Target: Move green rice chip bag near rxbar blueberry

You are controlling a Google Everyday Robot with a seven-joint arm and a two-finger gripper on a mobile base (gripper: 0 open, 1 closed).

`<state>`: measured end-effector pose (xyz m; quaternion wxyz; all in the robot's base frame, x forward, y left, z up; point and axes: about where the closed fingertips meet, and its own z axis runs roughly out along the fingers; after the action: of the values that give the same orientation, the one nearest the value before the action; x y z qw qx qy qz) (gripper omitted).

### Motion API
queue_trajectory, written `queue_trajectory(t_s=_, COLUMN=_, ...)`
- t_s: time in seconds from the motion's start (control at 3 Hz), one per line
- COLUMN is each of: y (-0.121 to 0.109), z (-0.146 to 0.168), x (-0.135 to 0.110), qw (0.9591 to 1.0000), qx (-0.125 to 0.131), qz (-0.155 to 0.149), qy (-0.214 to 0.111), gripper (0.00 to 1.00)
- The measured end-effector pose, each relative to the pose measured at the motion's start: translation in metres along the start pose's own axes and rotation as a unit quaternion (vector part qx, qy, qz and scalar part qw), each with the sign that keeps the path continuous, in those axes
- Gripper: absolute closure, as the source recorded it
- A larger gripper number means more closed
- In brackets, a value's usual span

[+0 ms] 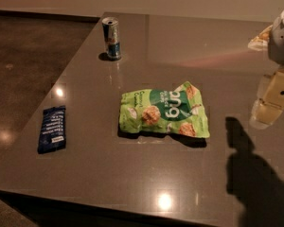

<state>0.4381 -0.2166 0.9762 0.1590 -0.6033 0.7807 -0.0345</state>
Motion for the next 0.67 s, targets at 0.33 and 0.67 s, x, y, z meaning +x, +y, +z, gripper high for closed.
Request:
queue_trajectory(t_s=0.33, y=-0.003, z=0.003, x=-0.004, qw=1.0, qx=-0.004, qz=-0.003, qy=-0.001, gripper=0.0)
queue_trajectory(t_s=0.67, y=-0.015, z=0.017, x=-0.02, qw=0.9997, qx=-0.02, qz=-0.013, qy=-0.007, gripper=0.0)
